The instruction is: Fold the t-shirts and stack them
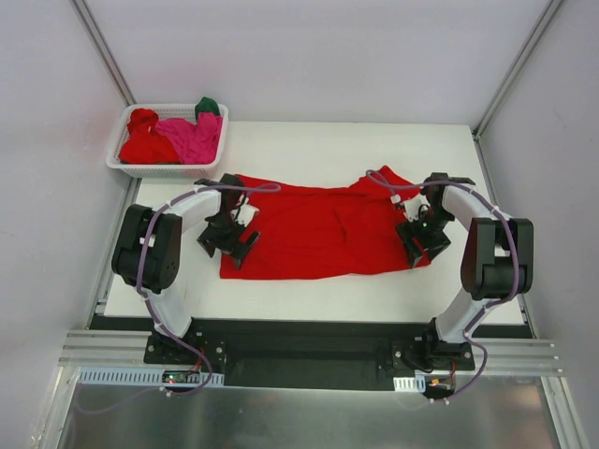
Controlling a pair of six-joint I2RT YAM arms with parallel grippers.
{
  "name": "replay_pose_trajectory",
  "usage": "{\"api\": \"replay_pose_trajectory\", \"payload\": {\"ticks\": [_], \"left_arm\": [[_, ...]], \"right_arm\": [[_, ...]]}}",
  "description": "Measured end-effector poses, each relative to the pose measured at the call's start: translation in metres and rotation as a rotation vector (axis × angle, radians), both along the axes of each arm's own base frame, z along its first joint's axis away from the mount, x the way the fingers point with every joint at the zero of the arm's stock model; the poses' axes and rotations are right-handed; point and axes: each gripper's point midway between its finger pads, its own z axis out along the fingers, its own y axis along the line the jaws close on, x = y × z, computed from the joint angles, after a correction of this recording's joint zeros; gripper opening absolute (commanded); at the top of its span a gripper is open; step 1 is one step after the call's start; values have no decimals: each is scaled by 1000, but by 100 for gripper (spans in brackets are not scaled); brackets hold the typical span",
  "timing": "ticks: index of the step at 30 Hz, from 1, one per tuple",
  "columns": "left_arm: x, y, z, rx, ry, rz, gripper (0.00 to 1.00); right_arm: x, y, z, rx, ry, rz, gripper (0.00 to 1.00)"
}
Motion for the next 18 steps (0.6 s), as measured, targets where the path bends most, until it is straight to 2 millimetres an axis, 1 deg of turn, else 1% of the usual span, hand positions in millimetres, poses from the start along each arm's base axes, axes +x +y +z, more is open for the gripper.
{"api": "replay_pose_trajectory", "payload": {"ticks": [1, 2, 4, 5, 6, 8, 9, 10, 11, 12, 13, 15, 16, 18], "left_arm": [[-4, 0, -2, -2, 12, 8, 97], [-8, -1, -4, -8, 26, 18, 92], [-16, -2, -7, -14, 51, 36, 86], [-17, -2, -7, -13, 52, 39, 81], [-18, -3, -7, -19, 49, 45, 75], [-22, -5, -6, -34, 56, 63, 70], [-24, -6, -6, -39, 64, 70, 66], [-26, -8, -6, -45, 71, 77, 65], [-27, -8, -6, -46, 73, 85, 62], [-27, -9, -6, -46, 73, 90, 60], [-26, -8, -6, -44, 72, 93, 56], [-26, -8, -6, -38, 71, 107, 54], [-26, -7, -6, -31, 69, 110, 47], [-25, -5, -7, -17, 63, 116, 41]], "right_arm": [[-1, 1, 1, 3, 0, -1, 64], [-2, 1, 1, 5, 1, 0, 64], [-5, 2, 2, 10, 2, -3, 64], [-5, 2, 2, 10, 2, -3, 64], [-6, 2, 2, 10, 2, -3, 63], [-6, 2, 3, 10, -3, -2, 61], [-5, 2, 3, 10, -5, -2, 60], [-5, 2, 4, 10, -6, -2, 58], [-5, 2, 4, 10, -7, -2, 53], [-5, 2, 3, 9, -7, -2, 51], [-5, 2, 3, 9, -9, 0, 50], [-3, 1, 3, 8, -14, -3, 41], [-3, 1, 3, 8, -15, -3, 38], [-2, 1, 3, 6, -18, -2, 31]]}}
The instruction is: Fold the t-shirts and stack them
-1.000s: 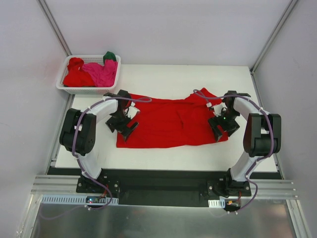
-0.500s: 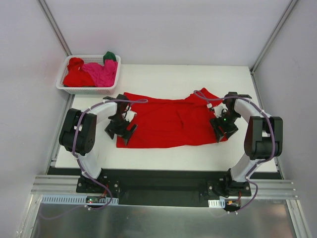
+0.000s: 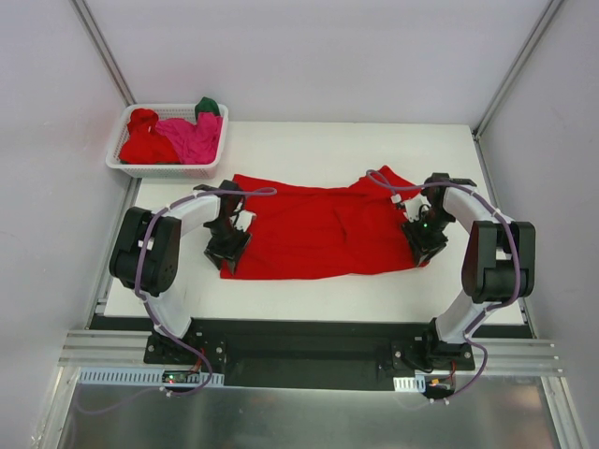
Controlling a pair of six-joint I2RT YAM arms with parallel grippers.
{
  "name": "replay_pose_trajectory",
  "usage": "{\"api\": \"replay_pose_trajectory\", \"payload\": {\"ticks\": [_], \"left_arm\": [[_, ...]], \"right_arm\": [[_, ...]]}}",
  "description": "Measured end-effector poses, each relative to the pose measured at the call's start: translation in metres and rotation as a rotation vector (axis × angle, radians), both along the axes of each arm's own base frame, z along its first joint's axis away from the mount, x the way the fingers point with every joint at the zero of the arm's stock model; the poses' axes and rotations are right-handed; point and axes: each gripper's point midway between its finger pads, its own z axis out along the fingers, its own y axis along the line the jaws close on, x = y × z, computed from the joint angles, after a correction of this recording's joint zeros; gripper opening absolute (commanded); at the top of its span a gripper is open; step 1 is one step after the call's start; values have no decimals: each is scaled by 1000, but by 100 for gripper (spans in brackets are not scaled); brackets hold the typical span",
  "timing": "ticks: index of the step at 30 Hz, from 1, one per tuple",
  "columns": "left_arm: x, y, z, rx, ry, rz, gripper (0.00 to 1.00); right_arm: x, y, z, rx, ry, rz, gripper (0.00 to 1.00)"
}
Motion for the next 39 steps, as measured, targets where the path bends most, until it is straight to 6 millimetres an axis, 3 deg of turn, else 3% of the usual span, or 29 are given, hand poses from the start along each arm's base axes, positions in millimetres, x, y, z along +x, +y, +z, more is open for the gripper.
{"api": "replay_pose_trajectory", "payload": {"ticks": [3, 5, 9, 10, 14, 18, 25, 28, 33, 36, 37, 39], "left_arm": [[1, 1, 0, 10, -3, 10, 23], [1, 2, 0, 17, -3, 13, 10], [1, 2, -1, 21, -2, 17, 0], [1, 2, -1, 21, -2, 17, 0], [2, 2, -1, 20, -4, 16, 3], [2, 2, -1, 20, -4, 16, 13], [2, 2, -1, 19, -4, 13, 10], [2, 2, -1, 19, -4, 12, 3], [2, 2, -1, 16, -3, 12, 2], [2, 1, -1, 12, -2, 12, 0], [2, 1, -1, 10, -1, 12, 0], [1, 0, -1, 5, 1, 13, 0]], "right_arm": [[1, 0, 0, 1, -4, -1, 28], [1, 1, 0, 4, -5, -2, 20], [2, 2, 0, 9, -7, -2, 14], [2, 2, 0, 10, -7, -2, 14], [1, 4, -1, 15, -7, -3, 59], [0, 5, -4, 7, -7, 4, 64], [2, 4, -11, -33, -21, 22, 63], [5, 2, -12, -47, -36, 25, 47], [9, 0, -13, -65, -51, 22, 38], [10, -1, -15, -68, -50, 19, 21], [10, -1, -15, -70, -48, 19, 8], [10, -1, -16, -72, -46, 23, 1]]}}
